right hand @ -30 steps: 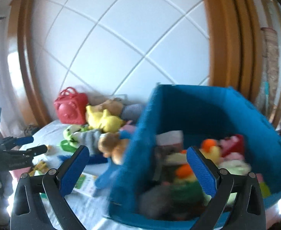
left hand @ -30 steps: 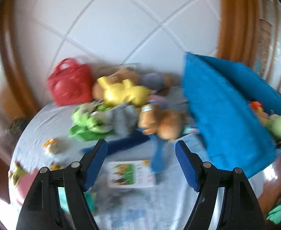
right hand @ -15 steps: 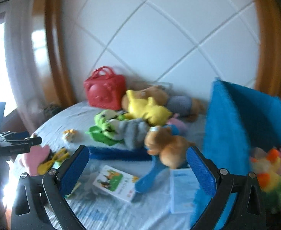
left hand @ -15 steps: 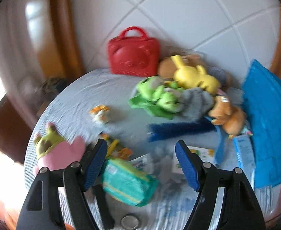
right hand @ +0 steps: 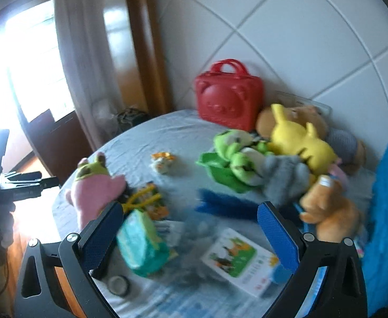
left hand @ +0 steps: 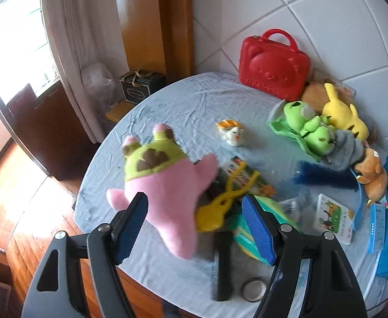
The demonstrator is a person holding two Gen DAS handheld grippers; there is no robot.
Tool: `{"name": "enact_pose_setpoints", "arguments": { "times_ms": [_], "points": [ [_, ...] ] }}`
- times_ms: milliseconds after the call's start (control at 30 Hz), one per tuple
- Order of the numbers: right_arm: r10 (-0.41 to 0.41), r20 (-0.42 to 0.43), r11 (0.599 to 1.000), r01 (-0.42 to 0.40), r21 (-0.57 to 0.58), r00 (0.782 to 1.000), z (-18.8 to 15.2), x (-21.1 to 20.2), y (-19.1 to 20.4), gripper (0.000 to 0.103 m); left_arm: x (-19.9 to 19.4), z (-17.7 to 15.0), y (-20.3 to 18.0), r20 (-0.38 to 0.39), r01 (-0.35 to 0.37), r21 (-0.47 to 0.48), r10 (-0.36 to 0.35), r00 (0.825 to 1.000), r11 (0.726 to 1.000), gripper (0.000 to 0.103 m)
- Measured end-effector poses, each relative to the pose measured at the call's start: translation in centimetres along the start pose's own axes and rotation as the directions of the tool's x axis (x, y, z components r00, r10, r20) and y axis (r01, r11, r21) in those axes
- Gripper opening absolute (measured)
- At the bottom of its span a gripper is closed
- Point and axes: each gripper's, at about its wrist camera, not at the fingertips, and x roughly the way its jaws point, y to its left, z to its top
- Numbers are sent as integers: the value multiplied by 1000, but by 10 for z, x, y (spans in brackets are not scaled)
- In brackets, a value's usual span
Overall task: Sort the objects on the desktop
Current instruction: 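Move both tools back over the table toward the pink-green plush, then grasp the pink-green plush with both tools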
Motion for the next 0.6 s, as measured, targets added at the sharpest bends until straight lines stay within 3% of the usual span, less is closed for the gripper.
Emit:
{"name": "enact_pose_setpoints", "arguments": {
  "times_ms": [167, 333, 533, 567, 600],
  "points": [
    [-13, 8, 999, 13, 35, 1000, 2, 35, 61, 103, 34, 17, 50, -5, 63, 100, -63, 998, 993, 73],
    [-128, 1, 980, 127, 151, 992, -8, 73, 124, 103, 72, 36, 93, -51, 130, 213, -122, 991, 968, 73],
    [-176, -105, 939, 199, 281, 979, -34, 100, 183, 103, 106, 52, 136, -106, 199, 312, -174, 979, 929, 73],
    [-178, -116, 937, 205, 284, 977, -37, 102, 190, 103, 112, 55, 143, -116, 211, 328, -182, 976, 921, 75],
    [-184, -124, 934, 213, 287, 975, -40, 104, 195, 103, 117, 57, 150, -126, 223, 344, -190, 974, 912, 85]
  ]
}}
